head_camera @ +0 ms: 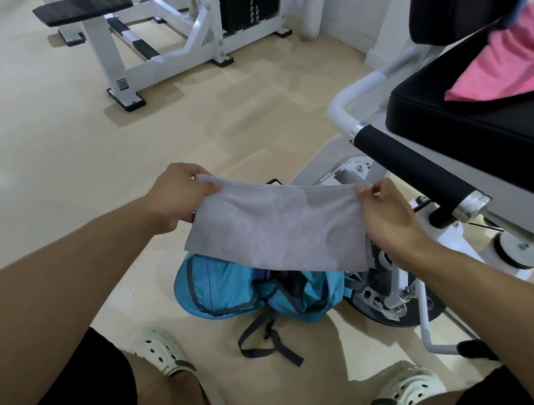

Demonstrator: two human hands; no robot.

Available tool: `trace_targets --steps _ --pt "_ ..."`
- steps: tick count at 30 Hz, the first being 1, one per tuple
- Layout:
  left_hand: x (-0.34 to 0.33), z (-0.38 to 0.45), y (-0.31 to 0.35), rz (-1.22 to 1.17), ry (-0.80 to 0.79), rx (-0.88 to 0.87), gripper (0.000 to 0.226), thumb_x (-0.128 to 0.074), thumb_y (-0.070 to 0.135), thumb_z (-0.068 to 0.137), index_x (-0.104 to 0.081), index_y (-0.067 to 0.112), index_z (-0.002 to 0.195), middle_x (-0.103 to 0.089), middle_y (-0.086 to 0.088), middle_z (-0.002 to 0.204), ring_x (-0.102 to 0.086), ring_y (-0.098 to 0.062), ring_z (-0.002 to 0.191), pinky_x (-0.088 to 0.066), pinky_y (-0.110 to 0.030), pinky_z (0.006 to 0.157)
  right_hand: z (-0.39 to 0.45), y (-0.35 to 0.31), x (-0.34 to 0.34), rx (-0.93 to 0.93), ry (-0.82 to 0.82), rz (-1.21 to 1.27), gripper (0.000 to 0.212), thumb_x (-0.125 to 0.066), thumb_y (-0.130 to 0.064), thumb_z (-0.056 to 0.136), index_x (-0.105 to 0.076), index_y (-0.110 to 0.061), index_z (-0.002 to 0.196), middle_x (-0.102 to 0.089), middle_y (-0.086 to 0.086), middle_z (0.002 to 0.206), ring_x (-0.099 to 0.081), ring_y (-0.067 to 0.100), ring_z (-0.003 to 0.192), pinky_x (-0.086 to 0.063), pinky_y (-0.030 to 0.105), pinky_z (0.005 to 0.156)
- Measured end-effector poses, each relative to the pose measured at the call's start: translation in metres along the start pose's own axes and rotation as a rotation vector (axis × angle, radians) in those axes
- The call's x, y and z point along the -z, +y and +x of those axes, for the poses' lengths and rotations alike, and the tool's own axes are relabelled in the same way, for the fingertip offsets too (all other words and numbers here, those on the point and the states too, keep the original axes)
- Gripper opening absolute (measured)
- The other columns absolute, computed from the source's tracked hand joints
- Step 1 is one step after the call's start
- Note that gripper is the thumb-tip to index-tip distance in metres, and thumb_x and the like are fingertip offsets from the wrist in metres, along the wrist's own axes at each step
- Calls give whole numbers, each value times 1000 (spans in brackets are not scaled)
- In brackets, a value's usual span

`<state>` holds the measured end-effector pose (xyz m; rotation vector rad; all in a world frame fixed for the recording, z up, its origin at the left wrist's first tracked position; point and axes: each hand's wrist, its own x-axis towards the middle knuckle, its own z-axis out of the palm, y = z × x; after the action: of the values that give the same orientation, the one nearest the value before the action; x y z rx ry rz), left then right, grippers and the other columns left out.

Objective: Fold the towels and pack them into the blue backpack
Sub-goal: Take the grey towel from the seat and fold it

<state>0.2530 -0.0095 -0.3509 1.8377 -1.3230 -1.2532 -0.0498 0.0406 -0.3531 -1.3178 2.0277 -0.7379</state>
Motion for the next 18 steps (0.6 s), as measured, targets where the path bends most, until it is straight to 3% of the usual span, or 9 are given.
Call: trace_targets --steps 3,6,9,12,15,18 --pt "-14 -10 6 200 36 -173 18 -58 22 100 -66 7 95 -68 -14 91 -65 -27 70 -52 -28 45 -17 -11 -10 78 -49 0 30 -34 -46 107 -45 -19 117 -53 -6 96 -54 12 84 -43 31 71" --pt "-28 -22 16 291 35 -297 21 -55 25 100 -65 11 89 -68 -10 86 -65 -27 72 -56 -36 58 -30 -19 -19 156 -90 72 27 -37 -46 107 -45 -20 113 -60 -6 94 -62 13 85 -52 35 77" --pt "-41 -36 23 274 3 -343 22 -57 30 99 -64 12 88 -67 -3 81 -65 -24 72 -58 -44 66 -36 -22 -27 202 -104 113 27 -41 -45 106 -48 -19 113 -68 -1 96 -65 10 85 -50 26 72" --pt "-53 -48 28 262 -57 -319 22 -60 33 99 -61 13 92 -67 -7 84 -68 -25 70 -60 -43 59 -42 -27 -33 227 -140 159 28 -45 -45 105 -49 -18 109 -69 2 92 -66 12 84 -52 31 74" --pt "-63 -55 33 133 -126 -219 22 -61 31 100 -60 9 100 -67 -11 86 -66 -24 62 -51 -29 45 -48 -32 -37 224 -169 225 28 -48 -47 103 -50 -20 105 -71 8 90 -68 20 84 -54 38 76" --pt "-72 -60 40 -24 -183 -110 21 -58 25 101 -58 5 107 -68 -18 92 -66 -25 67 -50 -27 45 -55 -37 -38 198 -212 298 27 -50 -46 103 -50 -20 106 -73 10 87 -71 25 80 -59 41 67"
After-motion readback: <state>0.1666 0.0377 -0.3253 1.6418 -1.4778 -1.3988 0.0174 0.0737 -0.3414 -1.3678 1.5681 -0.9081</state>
